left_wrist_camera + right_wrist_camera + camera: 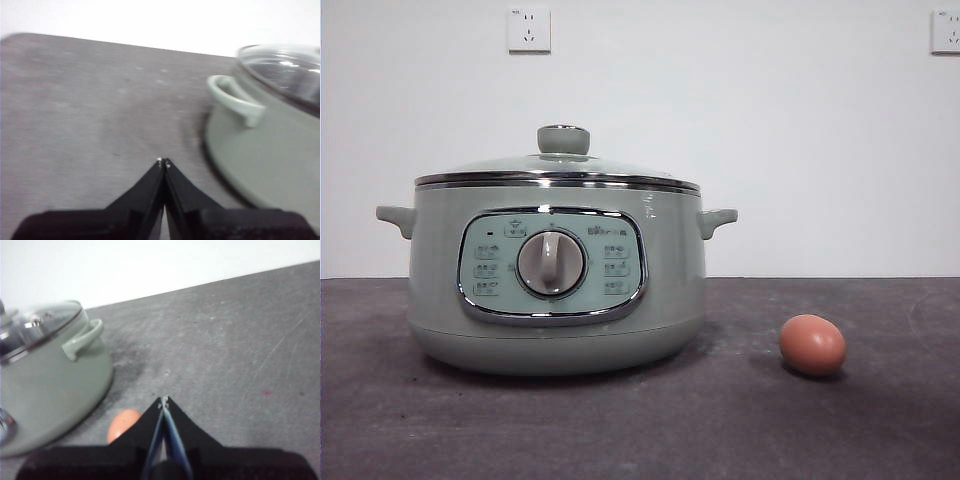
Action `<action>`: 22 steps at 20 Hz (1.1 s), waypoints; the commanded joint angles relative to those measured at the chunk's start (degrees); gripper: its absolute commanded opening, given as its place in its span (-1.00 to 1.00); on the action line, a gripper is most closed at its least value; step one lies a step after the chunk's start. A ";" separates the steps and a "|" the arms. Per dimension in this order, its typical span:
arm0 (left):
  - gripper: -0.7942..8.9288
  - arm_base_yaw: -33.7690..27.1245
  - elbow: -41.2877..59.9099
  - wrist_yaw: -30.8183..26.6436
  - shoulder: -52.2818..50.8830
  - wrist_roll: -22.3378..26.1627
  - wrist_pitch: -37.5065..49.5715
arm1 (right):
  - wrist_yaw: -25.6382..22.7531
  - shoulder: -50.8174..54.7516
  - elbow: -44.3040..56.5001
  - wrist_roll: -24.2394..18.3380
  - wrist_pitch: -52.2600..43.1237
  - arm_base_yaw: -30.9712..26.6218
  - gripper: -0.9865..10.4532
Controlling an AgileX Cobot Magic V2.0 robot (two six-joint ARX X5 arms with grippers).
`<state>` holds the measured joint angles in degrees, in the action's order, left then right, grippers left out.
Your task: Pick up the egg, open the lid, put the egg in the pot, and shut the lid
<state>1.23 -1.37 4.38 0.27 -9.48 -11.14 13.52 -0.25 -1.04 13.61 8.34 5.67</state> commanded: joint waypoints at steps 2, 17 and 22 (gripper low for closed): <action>-0.85 -0.17 -1.73 6.56 -0.09 -4.48 -0.50 | 1.33 -0.02 -1.22 7.91 -0.50 0.02 -0.85; -0.85 -0.17 -21.73 20.24 9.60 -5.68 -13.60 | 11.80 -16.46 -23.96 4.20 13.22 0.04 -0.85; -0.85 -0.17 -30.91 28.79 16.17 1.03 -21.88 | 19.50 -25.92 -34.75 -4.48 26.23 0.07 -0.85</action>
<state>1.23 -31.35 31.92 15.90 -12.14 -32.38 32.23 -24.95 -34.11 14.04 32.75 5.67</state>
